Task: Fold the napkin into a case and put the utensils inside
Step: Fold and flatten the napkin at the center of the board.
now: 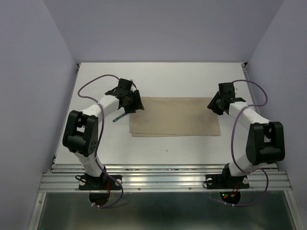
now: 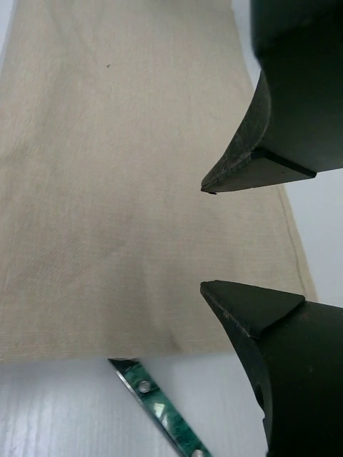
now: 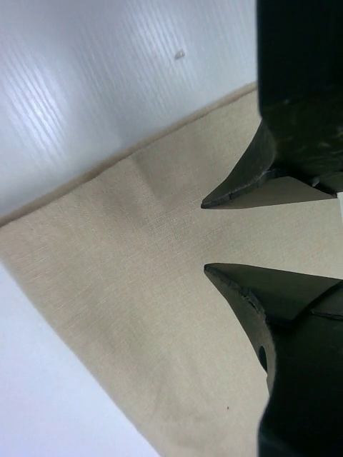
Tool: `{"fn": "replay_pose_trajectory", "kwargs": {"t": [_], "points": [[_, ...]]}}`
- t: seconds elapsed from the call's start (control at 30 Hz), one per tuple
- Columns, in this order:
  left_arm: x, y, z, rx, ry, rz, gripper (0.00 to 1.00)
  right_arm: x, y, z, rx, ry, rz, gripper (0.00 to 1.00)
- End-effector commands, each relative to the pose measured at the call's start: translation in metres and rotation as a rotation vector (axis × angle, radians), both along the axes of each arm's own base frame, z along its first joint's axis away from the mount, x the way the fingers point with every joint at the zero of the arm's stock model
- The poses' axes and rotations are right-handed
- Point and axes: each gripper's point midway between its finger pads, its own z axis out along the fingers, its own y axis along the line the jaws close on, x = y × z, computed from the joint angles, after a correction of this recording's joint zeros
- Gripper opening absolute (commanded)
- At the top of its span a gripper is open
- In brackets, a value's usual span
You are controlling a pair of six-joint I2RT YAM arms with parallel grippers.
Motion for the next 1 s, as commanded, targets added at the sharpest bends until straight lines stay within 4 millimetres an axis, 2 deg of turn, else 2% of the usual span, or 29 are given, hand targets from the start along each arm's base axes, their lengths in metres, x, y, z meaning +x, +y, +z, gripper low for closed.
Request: {"fn": "replay_pose_trajectory", "kwargs": {"t": [0.0,0.07,0.1,0.17,0.3,0.43,0.67,0.97], "points": [[-0.021,0.018,0.029,0.048,-0.047,0.055,0.63,-0.001,-0.02,0.046,-0.083,-0.091,-0.028,0.43],[-0.04,0.034,0.018,0.092,-0.013,0.106,0.62,-0.007,-0.021,0.053,-0.092,-0.104,-0.024,0.43],[-0.051,0.04,0.01,0.098,0.011,0.134,0.61,-0.014,-0.021,0.048,-0.092,-0.089,-0.022,0.43],[-0.061,0.046,0.004,0.108,0.03,0.173,0.6,-0.021,-0.021,0.047,-0.089,-0.084,-0.019,0.44],[-0.077,0.054,-0.007,0.105,0.057,0.235,0.59,-0.03,-0.019,0.044,-0.074,-0.078,-0.018,0.44],[-0.092,0.053,-0.025,0.088,0.102,0.232,0.55,-0.033,-0.018,0.042,-0.072,-0.072,-0.012,0.44],[-0.097,0.045,-0.038,0.043,0.118,0.22,0.48,-0.031,-0.018,0.042,-0.077,-0.066,-0.005,0.43],[-0.101,0.049,-0.052,0.09,0.149,0.215,0.42,-0.032,-0.019,0.04,-0.078,-0.062,-0.006,0.43]]}}
